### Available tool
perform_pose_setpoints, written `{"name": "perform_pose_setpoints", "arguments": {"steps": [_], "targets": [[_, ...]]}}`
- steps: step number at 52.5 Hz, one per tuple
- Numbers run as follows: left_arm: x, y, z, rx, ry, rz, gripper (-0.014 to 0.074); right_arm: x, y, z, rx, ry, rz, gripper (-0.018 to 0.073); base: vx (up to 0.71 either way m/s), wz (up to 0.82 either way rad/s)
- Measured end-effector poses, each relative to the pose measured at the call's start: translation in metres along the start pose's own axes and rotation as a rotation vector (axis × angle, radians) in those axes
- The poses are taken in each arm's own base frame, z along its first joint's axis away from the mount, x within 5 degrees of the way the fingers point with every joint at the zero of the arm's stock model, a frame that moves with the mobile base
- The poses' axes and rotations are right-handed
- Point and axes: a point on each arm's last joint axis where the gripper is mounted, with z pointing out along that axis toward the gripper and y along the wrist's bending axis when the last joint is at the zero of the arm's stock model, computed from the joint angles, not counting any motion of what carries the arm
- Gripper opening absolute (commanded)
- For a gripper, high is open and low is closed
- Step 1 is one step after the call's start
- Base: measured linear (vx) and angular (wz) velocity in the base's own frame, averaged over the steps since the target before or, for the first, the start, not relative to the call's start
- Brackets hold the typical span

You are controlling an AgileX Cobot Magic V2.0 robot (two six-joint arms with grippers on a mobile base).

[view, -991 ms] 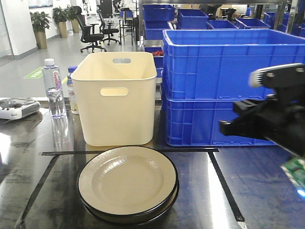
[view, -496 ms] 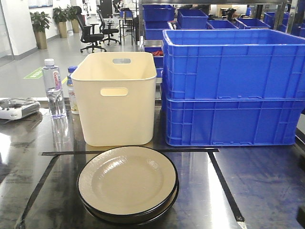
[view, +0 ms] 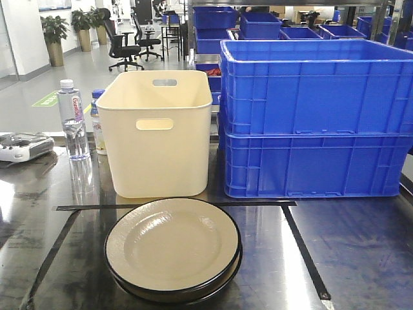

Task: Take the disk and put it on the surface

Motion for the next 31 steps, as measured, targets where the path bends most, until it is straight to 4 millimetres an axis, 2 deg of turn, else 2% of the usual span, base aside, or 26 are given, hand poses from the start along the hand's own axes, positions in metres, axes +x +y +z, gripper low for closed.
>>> {"name": "perform_pose_setpoints", "arguments": {"steps": [31], "targets": [[0.0026,-0.0010,-0.0013,0.008,0.017,0.002,-0.0002,0.0000,-0.0001,0.0000,0.001,0.000,0.000,-0.0009,0.00,0.00]]}}
